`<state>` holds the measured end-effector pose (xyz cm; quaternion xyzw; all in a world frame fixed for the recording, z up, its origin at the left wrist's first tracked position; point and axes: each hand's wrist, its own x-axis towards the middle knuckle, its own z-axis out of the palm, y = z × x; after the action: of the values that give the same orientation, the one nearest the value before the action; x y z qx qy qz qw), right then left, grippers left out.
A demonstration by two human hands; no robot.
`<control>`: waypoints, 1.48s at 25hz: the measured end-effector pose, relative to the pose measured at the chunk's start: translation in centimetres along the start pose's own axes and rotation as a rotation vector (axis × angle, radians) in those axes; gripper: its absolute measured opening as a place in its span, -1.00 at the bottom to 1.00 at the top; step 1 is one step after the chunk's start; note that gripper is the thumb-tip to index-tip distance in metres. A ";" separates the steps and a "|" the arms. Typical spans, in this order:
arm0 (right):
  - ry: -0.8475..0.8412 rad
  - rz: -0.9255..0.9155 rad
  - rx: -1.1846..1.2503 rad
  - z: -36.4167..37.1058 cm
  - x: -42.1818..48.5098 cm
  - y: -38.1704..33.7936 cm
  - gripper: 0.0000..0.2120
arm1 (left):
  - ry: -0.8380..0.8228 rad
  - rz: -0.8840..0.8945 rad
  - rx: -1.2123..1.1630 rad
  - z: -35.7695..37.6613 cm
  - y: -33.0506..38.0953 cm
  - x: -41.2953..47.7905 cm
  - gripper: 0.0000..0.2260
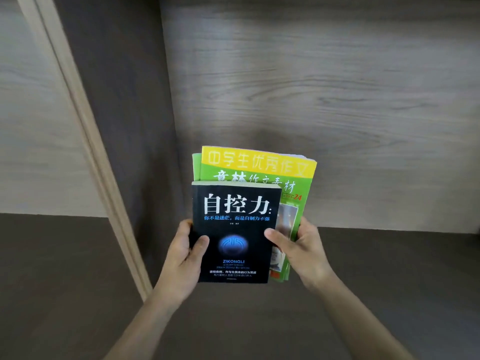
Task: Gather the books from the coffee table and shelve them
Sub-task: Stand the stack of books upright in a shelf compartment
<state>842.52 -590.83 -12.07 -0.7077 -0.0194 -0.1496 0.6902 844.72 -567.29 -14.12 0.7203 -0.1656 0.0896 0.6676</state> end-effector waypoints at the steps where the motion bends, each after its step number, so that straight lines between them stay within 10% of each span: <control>1: 0.008 -0.004 -0.015 0.1 0.1 0.7 -0.76 | -0.027 -0.012 -0.021 -0.1 -0.8 0.3 -0.81; 37: -0.171 0.280 0.044 0.1 2.1 17.0 -0.50 | -0.211 -0.279 0.069 -0.4 -16.7 -0.5 -0.58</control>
<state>848.52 -591.87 -28.07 -0.6983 0.0172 0.0093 0.7156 850.25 -565.97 -29.82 0.7643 -0.1298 -0.0745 0.6273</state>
